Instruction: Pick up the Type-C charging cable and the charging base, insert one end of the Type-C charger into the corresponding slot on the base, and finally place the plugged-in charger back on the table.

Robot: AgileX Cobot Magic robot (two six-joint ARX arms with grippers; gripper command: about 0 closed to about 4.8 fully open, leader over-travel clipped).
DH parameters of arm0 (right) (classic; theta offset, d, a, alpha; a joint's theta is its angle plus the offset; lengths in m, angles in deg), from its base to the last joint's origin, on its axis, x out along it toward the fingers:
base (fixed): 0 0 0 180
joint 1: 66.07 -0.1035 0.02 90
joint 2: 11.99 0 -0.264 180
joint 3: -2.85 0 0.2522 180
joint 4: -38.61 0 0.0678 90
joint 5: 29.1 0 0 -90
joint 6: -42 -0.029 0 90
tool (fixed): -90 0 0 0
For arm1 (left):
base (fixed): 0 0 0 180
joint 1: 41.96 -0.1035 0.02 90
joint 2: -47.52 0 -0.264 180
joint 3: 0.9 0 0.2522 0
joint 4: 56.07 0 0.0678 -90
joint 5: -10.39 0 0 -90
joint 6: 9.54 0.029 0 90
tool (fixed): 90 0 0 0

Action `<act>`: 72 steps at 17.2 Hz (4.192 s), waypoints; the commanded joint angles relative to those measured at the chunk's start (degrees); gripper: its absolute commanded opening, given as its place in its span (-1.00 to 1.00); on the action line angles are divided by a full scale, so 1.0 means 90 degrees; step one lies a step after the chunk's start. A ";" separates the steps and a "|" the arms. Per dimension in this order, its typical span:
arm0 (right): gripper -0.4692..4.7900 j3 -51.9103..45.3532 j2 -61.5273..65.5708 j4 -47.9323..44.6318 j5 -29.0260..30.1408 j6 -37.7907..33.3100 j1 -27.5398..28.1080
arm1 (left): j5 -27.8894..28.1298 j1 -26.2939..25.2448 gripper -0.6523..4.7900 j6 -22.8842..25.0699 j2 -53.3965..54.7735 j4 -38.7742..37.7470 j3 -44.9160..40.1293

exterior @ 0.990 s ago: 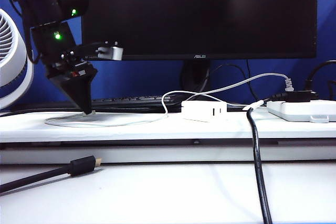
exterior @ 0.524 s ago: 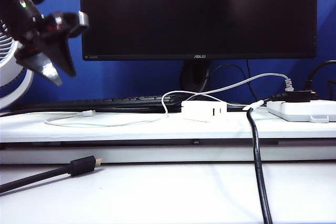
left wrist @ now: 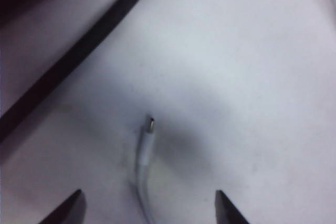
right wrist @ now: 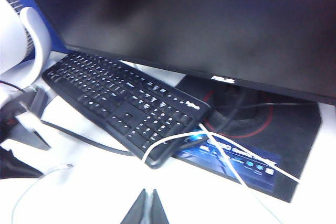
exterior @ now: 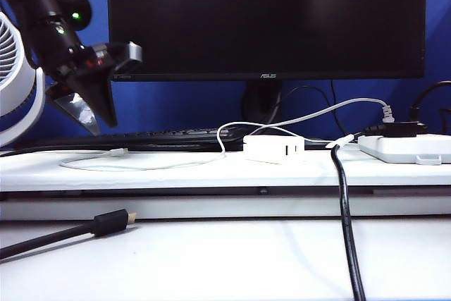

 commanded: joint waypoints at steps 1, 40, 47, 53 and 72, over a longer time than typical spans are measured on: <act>-0.84 0.0029 0.0019 -0.0083 0.0039 0.0000 -0.0017 | 0.0359 0.0236 0.43 0.0321 0.0248 -0.0012 0.0034; -0.84 0.0029 0.0017 -0.0080 0.0039 0.0000 -0.0017 | 0.1049 0.0483 -0.71 0.0481 0.0447 0.0386 0.0046; -0.84 0.0029 0.0117 0.0398 0.0022 0.0078 -0.0017 | 0.0061 0.0483 -0.70 0.0527 -0.0087 -0.0070 0.0049; -0.84 0.0029 0.1103 0.1394 0.0301 0.0600 -0.0486 | -0.0126 0.0488 -0.70 0.0527 -0.1387 -0.0342 0.0049; 0.39 0.0075 0.2482 0.1882 -0.0036 0.1343 -0.1061 | -0.0789 0.0491 -0.70 0.0512 -0.2339 -0.0347 0.0092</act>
